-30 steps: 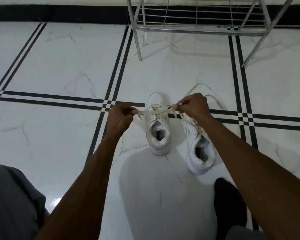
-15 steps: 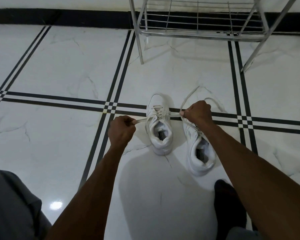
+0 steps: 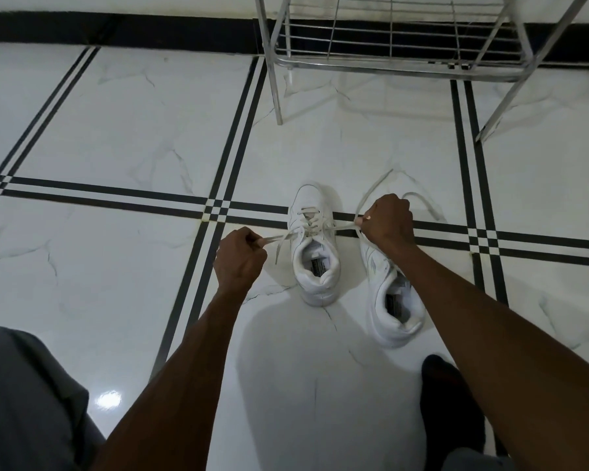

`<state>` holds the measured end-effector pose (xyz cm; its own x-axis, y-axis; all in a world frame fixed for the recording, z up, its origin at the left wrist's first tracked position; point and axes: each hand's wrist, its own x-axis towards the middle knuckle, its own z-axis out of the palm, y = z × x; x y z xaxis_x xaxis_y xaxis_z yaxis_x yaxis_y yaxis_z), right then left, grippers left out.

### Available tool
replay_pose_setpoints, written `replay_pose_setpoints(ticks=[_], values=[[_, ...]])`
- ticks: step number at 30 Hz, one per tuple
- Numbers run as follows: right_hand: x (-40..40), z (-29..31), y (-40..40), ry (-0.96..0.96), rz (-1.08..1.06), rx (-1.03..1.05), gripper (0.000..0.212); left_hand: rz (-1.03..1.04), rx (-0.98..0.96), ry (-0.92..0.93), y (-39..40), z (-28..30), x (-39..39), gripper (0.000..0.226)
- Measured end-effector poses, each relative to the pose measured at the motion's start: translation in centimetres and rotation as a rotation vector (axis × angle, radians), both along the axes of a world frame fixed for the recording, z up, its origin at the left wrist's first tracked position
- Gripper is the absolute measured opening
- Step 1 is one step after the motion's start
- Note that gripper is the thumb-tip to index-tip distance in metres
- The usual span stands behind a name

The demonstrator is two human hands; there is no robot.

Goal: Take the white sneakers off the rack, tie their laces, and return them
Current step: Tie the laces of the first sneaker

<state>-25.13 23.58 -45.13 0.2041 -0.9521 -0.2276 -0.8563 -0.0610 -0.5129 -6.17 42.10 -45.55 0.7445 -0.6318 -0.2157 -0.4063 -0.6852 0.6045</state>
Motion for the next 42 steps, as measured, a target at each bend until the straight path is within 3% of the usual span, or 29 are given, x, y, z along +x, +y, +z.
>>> replay_pose_setpoints(ticks=[5, 8, 11, 14, 19, 21, 25, 28, 30, 33, 35, 38, 40, 42], values=[[-0.2, 1.2, 0.0, -0.101, 0.175, -0.062, 0.014, -0.076, -0.076, -0.033, -0.3, -0.1, 0.3, 0.018], [1.2, 1.6, 0.6, -0.118, 0.415, -0.055, 0.035, -0.189, -0.225, -0.030, -1.3, 0.2, -0.2, 0.032], [2.1, 1.4, 1.3, -0.107, 0.616, 0.062, 0.035, -0.365, -0.204, 0.036, -2.8, -0.1, -0.8, 0.042], [1.8, 0.9, 1.9, -0.048, 0.595, 0.032, 0.026, -0.403, -0.108, 0.076, -3.5, -0.8, -1.6, 0.038], [1.6, 0.6, 2.8, 0.007, 0.586, -0.085, 0.014, -0.227, -0.069, 0.005, -3.7, -1.5, -1.2, 0.018], [1.6, 0.5, 3.1, 0.058, 0.612, -0.154, 0.015, -0.221, -0.039, -0.075, -3.5, -1.3, -1.4, 0.016], [1.5, 0.6, 3.7, 0.122, 0.677, -0.279, 0.022, -0.355, 0.082, -0.473, -3.1, -0.6, -2.1, 0.018], [1.6, 0.6, 4.6, 0.166, 0.657, -0.264, 0.020, -0.379, 0.081, -0.559, -2.9, -0.9, -2.2, 0.019], [1.9, 0.0, 5.1, 0.196, 0.599, -0.231, 0.018, -0.331, 0.074, -0.468, -2.9, -1.3, -2.1, 0.016], [2.4, -0.7, 5.2, 0.211, 0.545, -0.125, 0.023, -0.176, -0.053, -0.094, -3.2, -1.2, -1.8, 0.011], [2.9, -0.4, 4.6, 0.128, 0.481, 0.053, 0.023, -0.102, -0.104, 0.149, -3.4, -0.9, -1.7, 0.016], [3.2, 0.5, 4.1, -0.088, 0.319, 0.305, 0.022, -0.099, -0.144, 0.327, -2.8, -0.9, -1.3, 0.026], [3.4, 0.8, 4.2, -0.269, 0.192, 0.495, 0.009, -0.081, -0.204, 0.449, -2.0, -1.1, -0.7, 0.034], [3.7, 0.8, 4.4, -0.381, 0.109, 0.625, 0.018, -0.031, -0.239, 0.537, -1.6, -0.9, 0.0, 0.041]])
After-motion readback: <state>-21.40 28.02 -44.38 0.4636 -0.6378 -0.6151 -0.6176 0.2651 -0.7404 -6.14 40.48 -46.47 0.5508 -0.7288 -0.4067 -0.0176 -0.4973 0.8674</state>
